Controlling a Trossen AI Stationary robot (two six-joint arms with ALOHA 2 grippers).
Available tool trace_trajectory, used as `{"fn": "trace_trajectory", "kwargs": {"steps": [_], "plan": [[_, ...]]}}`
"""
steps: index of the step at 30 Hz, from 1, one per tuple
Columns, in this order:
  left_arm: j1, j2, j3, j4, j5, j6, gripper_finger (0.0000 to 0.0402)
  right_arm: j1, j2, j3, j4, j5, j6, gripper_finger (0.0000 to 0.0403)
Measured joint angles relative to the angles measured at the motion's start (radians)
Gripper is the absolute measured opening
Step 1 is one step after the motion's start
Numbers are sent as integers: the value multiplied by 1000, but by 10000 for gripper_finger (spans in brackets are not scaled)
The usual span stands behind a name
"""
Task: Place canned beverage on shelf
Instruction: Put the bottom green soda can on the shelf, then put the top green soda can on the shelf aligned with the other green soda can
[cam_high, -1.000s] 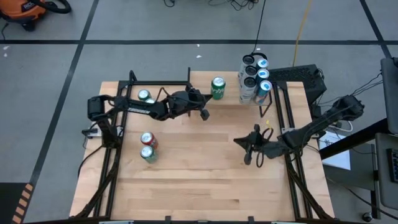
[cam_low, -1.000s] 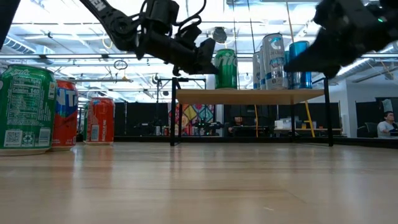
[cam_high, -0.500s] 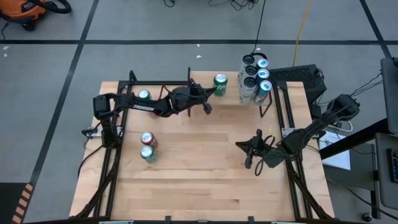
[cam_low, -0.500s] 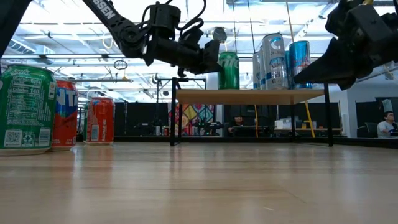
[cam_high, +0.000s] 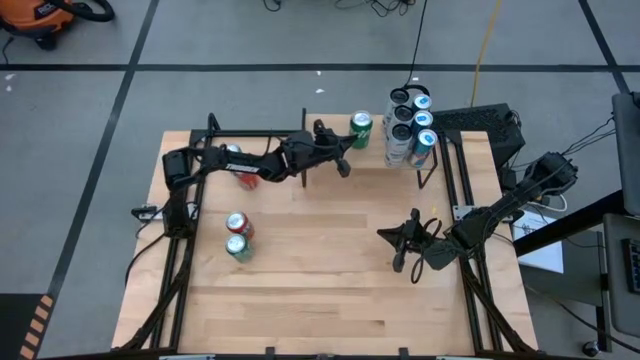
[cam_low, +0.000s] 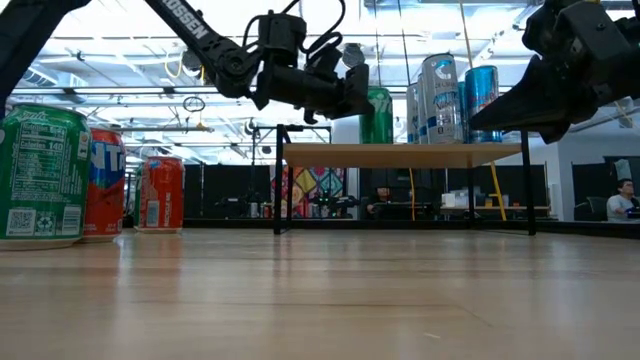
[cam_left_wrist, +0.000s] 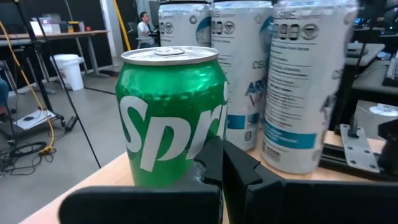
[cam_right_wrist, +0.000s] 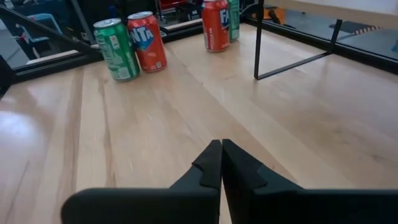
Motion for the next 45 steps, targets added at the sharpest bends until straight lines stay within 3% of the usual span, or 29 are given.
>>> {"fn": "trace_trajectory", "kwargs": {"steps": [10, 32, 45], "plan": [[48, 55, 89, -30, 43, -1, 0, 0, 0, 0, 1, 0, -12, 0], [106, 54, 135, -30, 58, 0, 0, 0, 0, 0, 15, 26, -30, 0], [41, 62, 136, -146, 66, 30, 0, 0, 1, 1, 15, 47, -23, 0]]}}
